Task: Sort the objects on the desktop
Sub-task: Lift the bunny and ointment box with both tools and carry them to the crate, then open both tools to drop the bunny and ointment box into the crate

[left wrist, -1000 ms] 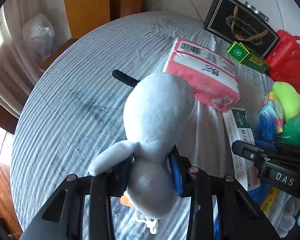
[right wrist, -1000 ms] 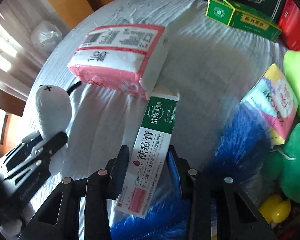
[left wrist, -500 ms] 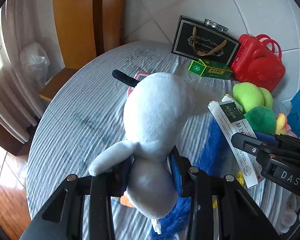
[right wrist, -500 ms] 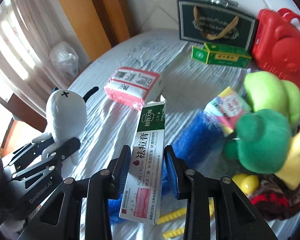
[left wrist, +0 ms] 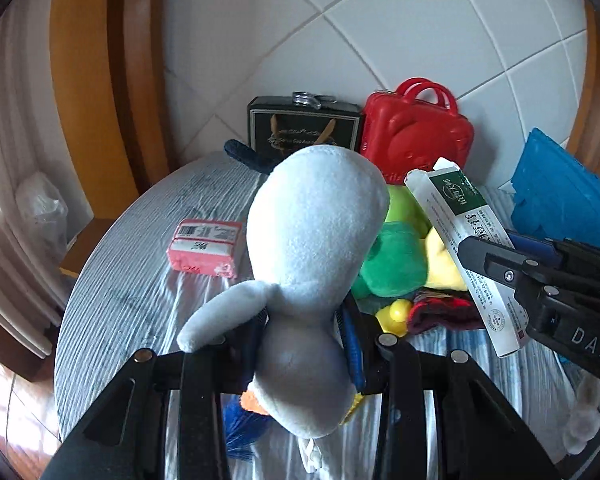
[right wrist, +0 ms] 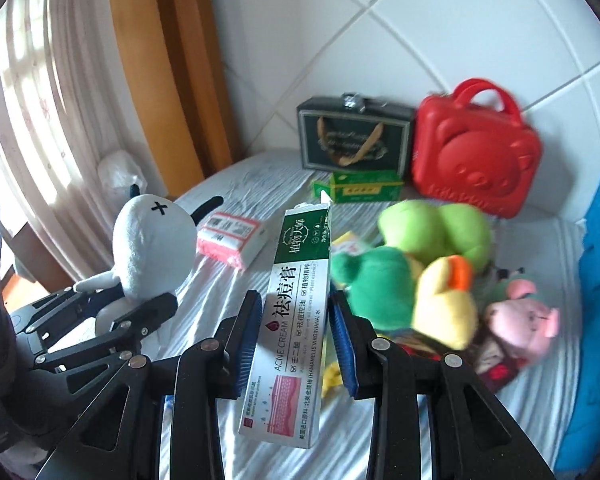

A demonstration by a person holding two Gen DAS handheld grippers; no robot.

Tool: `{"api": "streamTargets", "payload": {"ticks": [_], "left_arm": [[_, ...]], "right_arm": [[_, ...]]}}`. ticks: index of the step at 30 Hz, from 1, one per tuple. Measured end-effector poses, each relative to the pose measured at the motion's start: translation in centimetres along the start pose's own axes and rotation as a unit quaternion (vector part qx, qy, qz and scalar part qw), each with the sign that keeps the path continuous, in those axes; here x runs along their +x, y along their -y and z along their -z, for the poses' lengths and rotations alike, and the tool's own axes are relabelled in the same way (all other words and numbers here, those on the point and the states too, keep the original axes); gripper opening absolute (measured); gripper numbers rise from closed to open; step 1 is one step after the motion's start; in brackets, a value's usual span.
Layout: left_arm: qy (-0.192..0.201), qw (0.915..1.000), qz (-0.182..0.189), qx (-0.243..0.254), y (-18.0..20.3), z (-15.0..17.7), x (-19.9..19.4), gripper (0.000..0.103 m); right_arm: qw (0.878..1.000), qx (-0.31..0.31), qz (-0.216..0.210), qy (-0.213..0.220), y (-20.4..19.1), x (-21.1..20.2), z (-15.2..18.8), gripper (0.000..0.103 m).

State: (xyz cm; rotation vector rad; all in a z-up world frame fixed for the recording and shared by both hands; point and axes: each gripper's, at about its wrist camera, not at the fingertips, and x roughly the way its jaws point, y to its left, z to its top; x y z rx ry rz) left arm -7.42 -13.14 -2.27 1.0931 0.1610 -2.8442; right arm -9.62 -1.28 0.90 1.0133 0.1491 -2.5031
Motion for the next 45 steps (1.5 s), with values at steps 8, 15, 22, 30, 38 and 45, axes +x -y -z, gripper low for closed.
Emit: {"api": "streamTargets", "payload": {"ticks": [8,15,22,30,38,45], "left_arm": [[0.041,0.9958,0.049,0.065,13.1,-1.6,-3.4,0.035],[0.07,0.9873,0.093,0.107,25.8,-2.8,-6.1,0.035],[0.098,0.9774,0.119,0.144,37.4,-3.4,-8.4,0.035],[0.116,0.9646,0.152,0.182,48.3,-4.1,-10.3,0.035],[0.096,0.9509,0.188,0.226,58.3,-3.1,-10.3,0.035],[0.068,0.9497,0.19,0.239,61.7,-2.5,-8.0,0.035]], "right_arm": [[0.995,0.028,0.064,0.072,8.7,-10.0,1.7,0.034],[0.983,0.055,0.123,0.124,17.6,-18.9,3.4,0.034],[0.965,0.087,0.181,0.166,27.0,-26.6,5.7,0.034],[0.938,0.12,0.271,0.179,36.8,-33.1,9.3,0.034],[0.927,0.167,0.3,0.15,44.2,-34.5,13.0,0.034],[0.927,0.18,0.298,0.138,47.4,-34.1,14.6,0.034]]}}
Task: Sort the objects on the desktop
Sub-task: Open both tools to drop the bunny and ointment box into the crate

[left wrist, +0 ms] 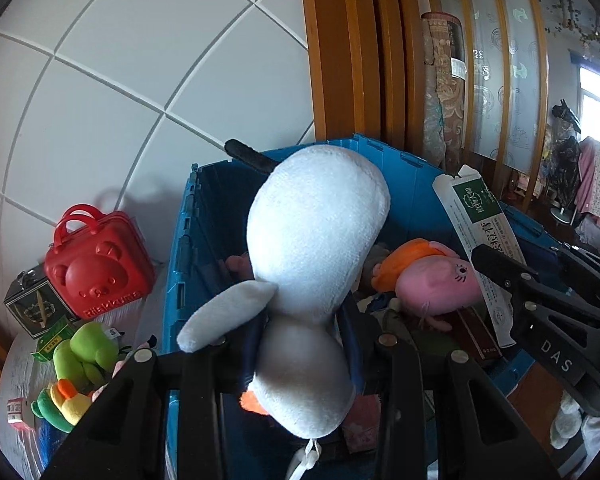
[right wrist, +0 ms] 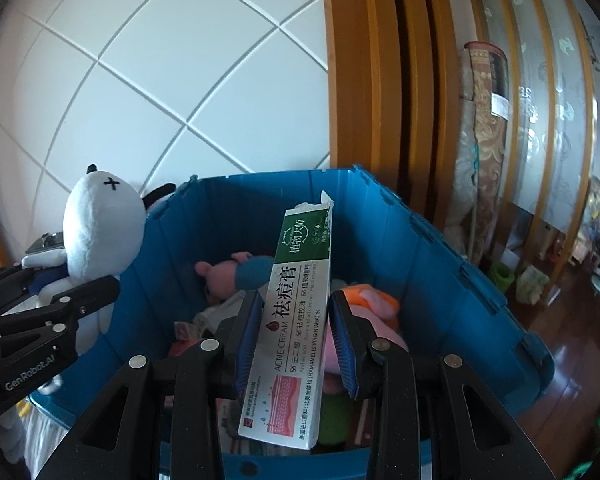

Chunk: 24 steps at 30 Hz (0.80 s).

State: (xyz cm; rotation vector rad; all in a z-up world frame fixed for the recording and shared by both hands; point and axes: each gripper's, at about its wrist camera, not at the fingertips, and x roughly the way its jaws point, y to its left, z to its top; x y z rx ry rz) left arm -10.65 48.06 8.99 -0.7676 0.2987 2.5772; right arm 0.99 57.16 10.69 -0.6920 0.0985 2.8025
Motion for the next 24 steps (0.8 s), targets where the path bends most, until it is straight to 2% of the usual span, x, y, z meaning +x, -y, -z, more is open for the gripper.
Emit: {"api": "streamTargets", "payload": {"ticks": [4,7,11,13,15,17,20,24], "left_arm": [[-0.008,1.0,-0.005,0.002,0.0,-0.1,0.9,0.036],[-0.016,0.9998,-0.007,-0.003,-0.2,0.0,1.3,0.043],[-0.006,0.9998,-0.017,-0.003,-0.5,0.3,0.9,0.074],[0.003,0.9998,-0.019,-0.001,-0.6,0.3,0.4,0.078],[0.006,0.9998,-0.017,0.001,-0.7,0.4,0.1,0.078],[0.008,0.9998,-0.017,0.0,-0.9,0.5,-0.1,0.079],[0.011,0.9998,-0.017,-0.005,-1.5,0.8,-0.6,0.079],[0.019,0.9995,-0.02,-0.017,-2.3,1.2,-1.6,0.079]], "right_arm": [[1.0,0.002,-0.002,-0.001,0.3,0.4,0.1,0.034],[1.0,0.0,-0.004,0.001,0.4,0.7,-0.1,0.035],[1.0,-0.004,0.001,0.002,0.4,1.2,-0.3,0.035],[1.0,-0.005,0.002,0.002,0.3,1.3,-0.4,0.037],[1.0,-0.004,0.005,0.005,0.2,1.3,-0.5,0.051],[1.0,-0.001,0.011,0.012,0.3,1.0,-0.5,0.095],[0.999,-0.004,0.026,0.024,0.4,0.5,-0.6,0.102],[0.999,-0.001,0.034,0.028,0.7,-0.2,-0.6,0.103]]}}
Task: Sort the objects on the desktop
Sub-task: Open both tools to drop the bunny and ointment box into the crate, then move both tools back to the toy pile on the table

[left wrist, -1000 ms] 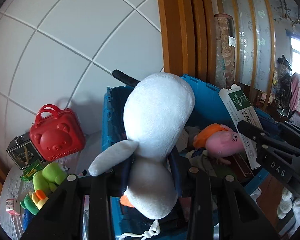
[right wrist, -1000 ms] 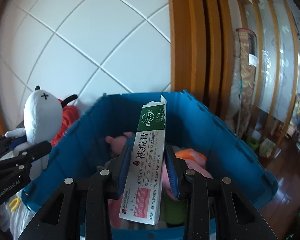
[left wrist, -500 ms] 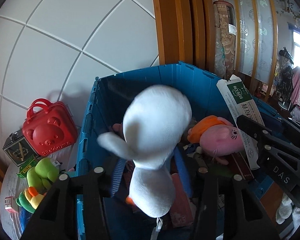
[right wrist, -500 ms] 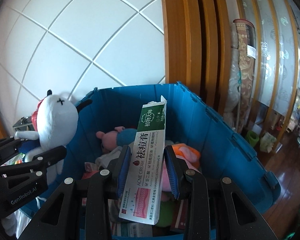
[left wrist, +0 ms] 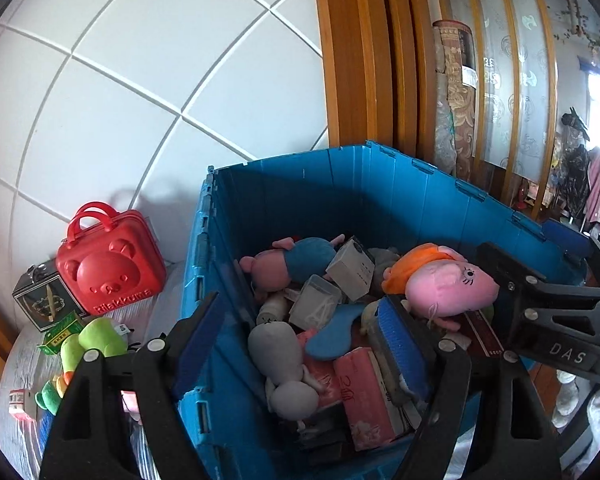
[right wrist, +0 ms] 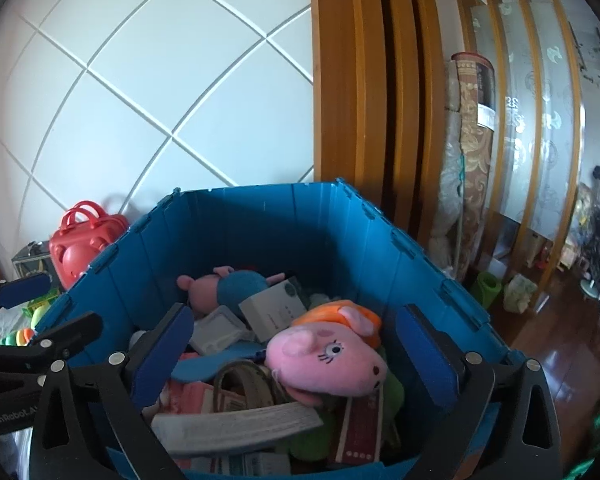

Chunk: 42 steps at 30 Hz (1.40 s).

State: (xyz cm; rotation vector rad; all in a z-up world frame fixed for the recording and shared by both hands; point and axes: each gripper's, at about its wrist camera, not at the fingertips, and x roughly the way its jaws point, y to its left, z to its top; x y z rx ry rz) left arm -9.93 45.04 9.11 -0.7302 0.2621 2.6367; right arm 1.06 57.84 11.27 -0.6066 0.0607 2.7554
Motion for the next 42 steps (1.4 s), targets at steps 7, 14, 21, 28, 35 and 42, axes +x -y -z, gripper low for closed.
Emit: {"api": "streamTargets", "payload": {"ticks": [7,14,21,28,35,42], "left_arm": [[0.023,0.9991,-0.018,-0.03,-2.7,1.7,-2.8,0.079],[0.035,0.9941,-0.076,-0.07,-8.0,5.0,-5.7,0.079],[0.001,0.983,-0.136,-0.123,-16.0,9.4,-6.9,0.079],[-0.036,0.9635,-0.194,-0.181,-25.0,15.0,-8.6,0.079],[-0.076,0.9446,-0.228,-0.223,-33.7,21.0,-9.8,0.079],[-0.144,0.9261,-0.236,-0.256,-41.0,27.9,-9.0,0.079]], "right_arm": [[1.0,0.006,-0.02,0.019,-0.8,-2.0,0.3,0.103],[0.995,-0.001,-0.077,0.067,-4.0,-4.4,0.4,0.103],[0.987,-0.029,-0.143,0.067,-10.6,-4.1,0.6,0.103],[0.977,-0.063,-0.197,0.056,-18.2,-4.1,1.1,0.103],[0.969,-0.085,-0.23,0.018,-25.8,-3.3,3.0,0.103],[0.964,-0.094,-0.242,-0.053,-32.1,0.3,6.6,0.103]]}}
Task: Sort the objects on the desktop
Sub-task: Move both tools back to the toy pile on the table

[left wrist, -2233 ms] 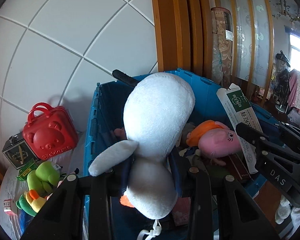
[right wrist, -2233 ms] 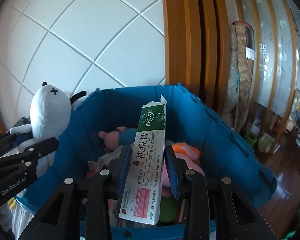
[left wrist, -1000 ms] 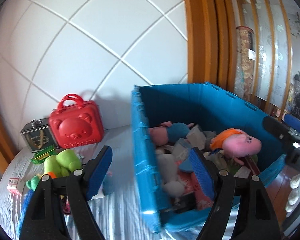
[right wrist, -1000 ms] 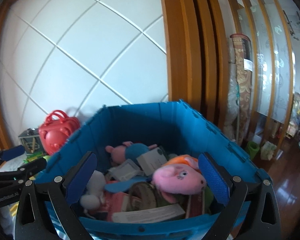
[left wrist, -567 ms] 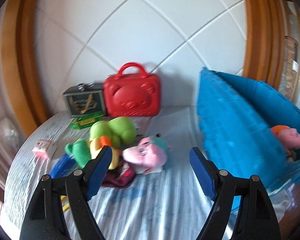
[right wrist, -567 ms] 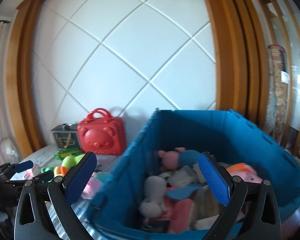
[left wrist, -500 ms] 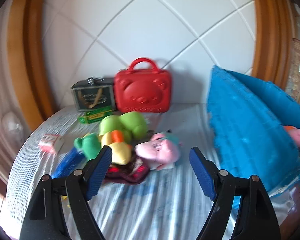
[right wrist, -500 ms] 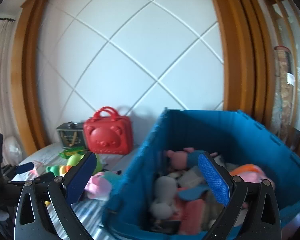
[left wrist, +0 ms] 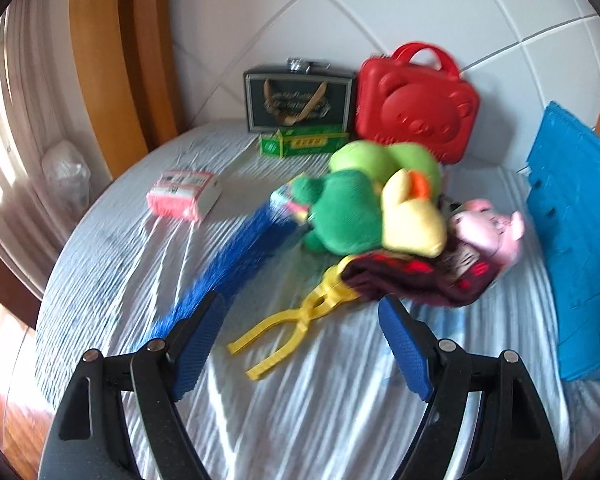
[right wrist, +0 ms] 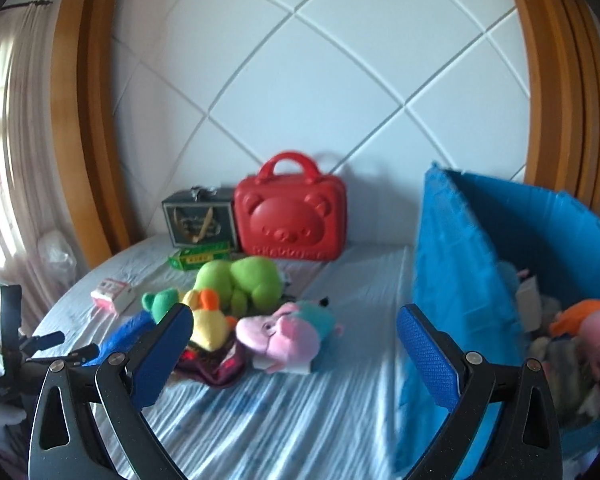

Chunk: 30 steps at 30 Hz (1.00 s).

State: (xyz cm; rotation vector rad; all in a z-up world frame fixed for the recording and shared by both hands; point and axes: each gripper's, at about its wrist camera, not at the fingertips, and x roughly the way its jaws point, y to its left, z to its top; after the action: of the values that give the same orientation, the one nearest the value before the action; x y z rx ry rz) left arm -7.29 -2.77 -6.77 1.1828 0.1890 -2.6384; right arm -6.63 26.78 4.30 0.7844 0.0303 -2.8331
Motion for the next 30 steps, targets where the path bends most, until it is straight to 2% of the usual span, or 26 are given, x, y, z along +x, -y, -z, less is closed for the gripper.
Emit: {"api": "streamTargets", "payload": {"ticks": [5,7,10,13,25,29,30], "left_arm": [[-0.044,0.9988,0.017,-0.007,-2.6,1.0,4.1,0.079],[-0.064,0.9976,0.026,-0.004,-3.0,1.4,5.8,0.079],[-0.091,0.9951,0.031,0.021,-2.7,1.8,8.2,0.079],[-0.108,0.9924,0.035,0.048,-2.0,1.9,10.6,0.079],[-0.15,0.9812,0.078,0.093,1.5,0.9,18.0,0.079],[-0.165,0.9773,0.078,0.107,2.5,1.1,20.0,0.079],[-0.156,0.9781,0.074,0.115,2.7,1.1,20.1,0.08]], "right_arm": [[0.995,0.05,-0.03,-0.086,-0.9,5.8,2.9,0.103],[0.992,0.052,-0.027,-0.11,-1.4,7.4,4.0,0.103],[0.987,0.049,-0.019,-0.149,-2.1,9.8,5.5,0.103],[0.981,0.056,-0.03,-0.184,-2.4,12.0,6.4,0.103],[0.963,0.104,-0.029,-0.246,-2.7,19.6,7.3,0.103],[0.958,0.106,-0.039,-0.263,-3.3,22.2,7.6,0.103],[0.957,0.105,-0.042,-0.269,-3.5,22.7,7.7,0.103]]}}
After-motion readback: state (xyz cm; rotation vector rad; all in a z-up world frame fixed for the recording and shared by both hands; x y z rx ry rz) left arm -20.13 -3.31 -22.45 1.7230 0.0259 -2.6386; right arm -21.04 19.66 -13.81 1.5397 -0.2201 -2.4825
